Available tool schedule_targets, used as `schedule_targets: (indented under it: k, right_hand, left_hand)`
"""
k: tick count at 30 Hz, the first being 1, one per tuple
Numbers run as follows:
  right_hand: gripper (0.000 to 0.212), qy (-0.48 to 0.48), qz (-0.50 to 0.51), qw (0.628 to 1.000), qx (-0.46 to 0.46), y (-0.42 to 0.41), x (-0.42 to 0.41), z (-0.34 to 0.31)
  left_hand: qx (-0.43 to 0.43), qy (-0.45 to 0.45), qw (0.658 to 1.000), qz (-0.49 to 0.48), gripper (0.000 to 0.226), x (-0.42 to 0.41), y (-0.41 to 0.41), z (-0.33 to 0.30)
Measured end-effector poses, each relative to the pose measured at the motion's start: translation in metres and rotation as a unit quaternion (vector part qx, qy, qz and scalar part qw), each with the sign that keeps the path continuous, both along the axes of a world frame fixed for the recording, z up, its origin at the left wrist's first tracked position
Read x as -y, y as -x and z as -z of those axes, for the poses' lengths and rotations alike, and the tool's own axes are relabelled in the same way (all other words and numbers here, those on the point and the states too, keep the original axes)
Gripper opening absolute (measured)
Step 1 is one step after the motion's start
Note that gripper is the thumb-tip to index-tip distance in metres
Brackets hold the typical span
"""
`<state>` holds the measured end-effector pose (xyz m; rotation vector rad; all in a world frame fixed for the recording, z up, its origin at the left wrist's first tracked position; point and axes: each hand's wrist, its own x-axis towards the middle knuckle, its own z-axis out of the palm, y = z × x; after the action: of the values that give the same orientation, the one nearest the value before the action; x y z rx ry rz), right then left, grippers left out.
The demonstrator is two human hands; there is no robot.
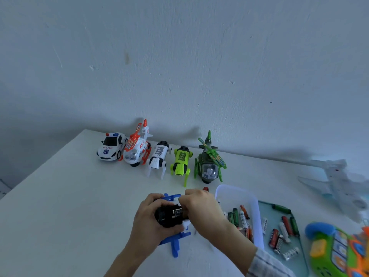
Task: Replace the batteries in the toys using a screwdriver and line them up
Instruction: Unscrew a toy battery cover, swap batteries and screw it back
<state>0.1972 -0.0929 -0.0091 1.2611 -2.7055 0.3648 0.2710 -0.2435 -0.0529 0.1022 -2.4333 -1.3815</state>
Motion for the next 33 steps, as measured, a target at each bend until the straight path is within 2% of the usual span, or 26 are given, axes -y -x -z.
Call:
schedule_targets:
  k: [2,5,8,10,12,16,20,24,29,31,33]
  right_hand:
    - [0.038,0.067,-0.008,0.997,0.026,-0.005,-0.009,0.0]
    - [0.01,0.163,0.035,0.978,0.125,-0.008,-0.028,-0.014]
    - [0.009,0.237,0.127,0.954,0.135,-0.002,-0.066,-0.031]
    - [0.011,0.209,0.213,0.941,0.157,0.007,-0.104,-0.034]
    - [0.017,0.119,0.273,0.937,0.182,0.014,-0.141,-0.032]
    - [0.042,-0.099,0.3,0.918,0.24,0.012,-0.186,-0.019]
    - [0.049,-0.172,0.307,0.903,0.248,-0.003,-0.197,0.003]
    - [0.049,-0.193,0.324,0.901,0.212,-0.01,-0.197,0.017]
    - [0.033,-0.186,0.336,0.905,0.182,-0.015,-0.193,0.015]
    - [0.029,-0.148,0.341,0.913,0.168,-0.015,-0.188,0.005]
    - [0.031,-0.056,0.348,0.919,0.176,-0.014,-0.178,-0.008]
  left_hand:
    - [-0.003,-0.002,1.0,0.001,0.068,-0.001,0.0,-0.001]
    - [-0.021,0.001,1.0,0.005,0.065,-0.002,-0.002,-0.002]
    - [-0.026,-0.01,1.0,0.008,0.066,-0.003,-0.003,-0.006]
    - [-0.023,-0.017,1.0,0.01,0.066,-0.004,-0.002,-0.005]
    - [-0.022,-0.016,1.0,0.01,0.067,-0.004,-0.001,-0.005]
    - [-0.017,-0.018,1.0,0.006,0.067,-0.006,-0.001,-0.007]
    - [-0.017,-0.021,1.0,0.006,0.065,-0.007,-0.004,-0.007]
    - [-0.015,-0.023,1.0,0.008,0.065,-0.006,-0.004,-0.005]
    - [-0.007,-0.019,1.0,0.004,0.061,-0.007,-0.004,-0.003]
    - [-0.006,-0.017,1.0,-0.001,0.056,-0.006,-0.005,-0.002]
    - [-0.005,-0.015,1.0,-0.002,0.054,-0.006,-0.005,-0.002]
